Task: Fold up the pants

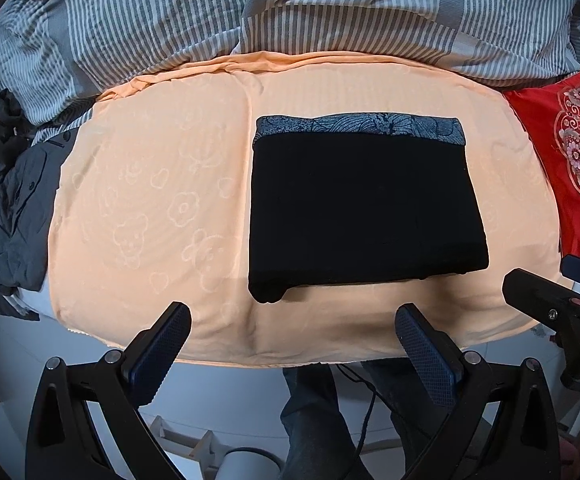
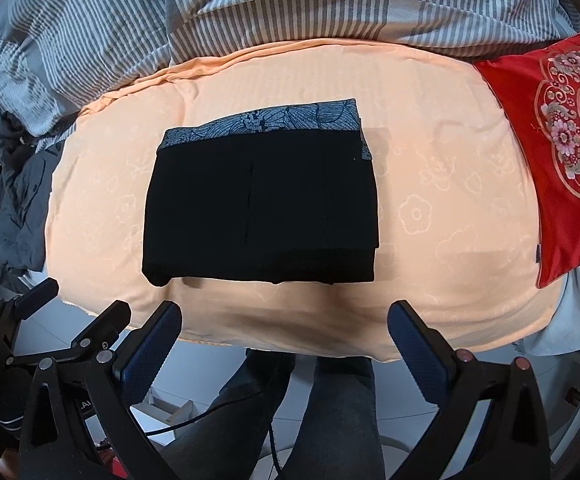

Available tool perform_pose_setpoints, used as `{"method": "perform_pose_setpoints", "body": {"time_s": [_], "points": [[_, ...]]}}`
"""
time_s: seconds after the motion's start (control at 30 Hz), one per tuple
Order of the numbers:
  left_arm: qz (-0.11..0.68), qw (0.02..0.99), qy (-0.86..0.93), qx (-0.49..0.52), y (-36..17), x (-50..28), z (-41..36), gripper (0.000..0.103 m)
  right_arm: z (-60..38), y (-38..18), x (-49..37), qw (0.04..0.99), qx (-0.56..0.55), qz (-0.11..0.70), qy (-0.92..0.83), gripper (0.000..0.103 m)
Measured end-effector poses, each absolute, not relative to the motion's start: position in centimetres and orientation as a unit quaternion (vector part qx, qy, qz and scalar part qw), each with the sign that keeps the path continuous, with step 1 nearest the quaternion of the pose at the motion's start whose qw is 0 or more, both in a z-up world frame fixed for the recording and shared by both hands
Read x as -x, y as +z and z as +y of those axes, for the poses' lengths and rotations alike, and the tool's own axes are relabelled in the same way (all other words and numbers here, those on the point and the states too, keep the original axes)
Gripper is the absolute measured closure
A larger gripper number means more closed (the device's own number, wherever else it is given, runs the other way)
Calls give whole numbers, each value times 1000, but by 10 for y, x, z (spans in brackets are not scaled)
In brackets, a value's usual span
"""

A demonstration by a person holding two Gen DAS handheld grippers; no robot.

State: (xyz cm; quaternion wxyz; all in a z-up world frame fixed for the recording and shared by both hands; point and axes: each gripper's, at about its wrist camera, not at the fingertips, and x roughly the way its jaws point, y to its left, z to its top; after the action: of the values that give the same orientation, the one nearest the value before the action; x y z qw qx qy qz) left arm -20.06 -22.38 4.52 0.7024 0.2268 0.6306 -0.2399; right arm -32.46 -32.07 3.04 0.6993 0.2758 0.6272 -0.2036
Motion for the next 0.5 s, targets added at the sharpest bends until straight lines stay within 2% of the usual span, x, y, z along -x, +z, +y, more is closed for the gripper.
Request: {"method": "perform_pose_setpoints", "body": {"time_s": [0.5], "points": [[632,700,-234,-237,44,198,-224,0,-323,31,322,699,-278,627,-203,0]]}}
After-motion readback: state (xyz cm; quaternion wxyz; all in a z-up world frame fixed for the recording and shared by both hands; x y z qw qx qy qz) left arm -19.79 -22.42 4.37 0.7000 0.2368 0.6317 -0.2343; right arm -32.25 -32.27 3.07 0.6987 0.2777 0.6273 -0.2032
